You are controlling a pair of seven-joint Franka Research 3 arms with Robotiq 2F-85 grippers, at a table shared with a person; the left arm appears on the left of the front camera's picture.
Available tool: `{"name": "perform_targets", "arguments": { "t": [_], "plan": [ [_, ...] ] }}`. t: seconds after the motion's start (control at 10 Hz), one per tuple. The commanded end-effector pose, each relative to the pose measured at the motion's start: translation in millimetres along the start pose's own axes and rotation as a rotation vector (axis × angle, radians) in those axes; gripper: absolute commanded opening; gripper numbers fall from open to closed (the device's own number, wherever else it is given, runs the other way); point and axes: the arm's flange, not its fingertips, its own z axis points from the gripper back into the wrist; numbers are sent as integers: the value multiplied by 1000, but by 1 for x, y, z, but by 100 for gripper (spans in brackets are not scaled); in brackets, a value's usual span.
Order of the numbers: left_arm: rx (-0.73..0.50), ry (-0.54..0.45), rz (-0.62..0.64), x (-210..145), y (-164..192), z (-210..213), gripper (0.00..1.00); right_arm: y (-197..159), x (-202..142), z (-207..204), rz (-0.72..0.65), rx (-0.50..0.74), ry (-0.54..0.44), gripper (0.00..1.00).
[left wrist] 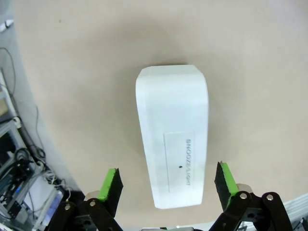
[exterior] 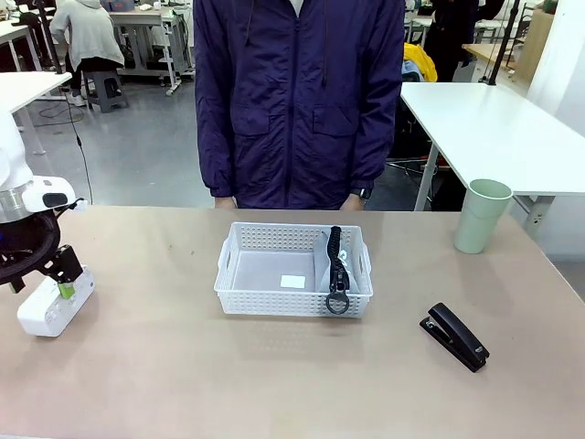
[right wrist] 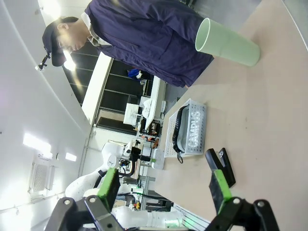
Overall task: Efficiently arrange items inside the basket to fit them all.
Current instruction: Pick up the Digital clock and place it inside the Organizing basket.
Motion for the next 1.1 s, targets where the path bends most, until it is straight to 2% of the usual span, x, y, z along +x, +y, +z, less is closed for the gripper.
{"name": "perform_targets", "arguments": {
  "t": [0.0, 0.4, 0.8, 1.0],
  "plan": [
    [-60, 27, -32, 8, 9, -16, 100, 3, 3, -1, 31, 19, -16, 100],
    [-107, 61, -78, 13, 3, -34, 100, 3, 3, -1, 31, 19, -16, 100],
    [-111, 61, -56, 17, 1, -37, 100, 3, 3, -1, 31, 19, -16, 100],
    [-100, 75, -58, 19, 1, -39, 41, 3, 3, -1, 31, 19, -16, 100]
  ]
}}
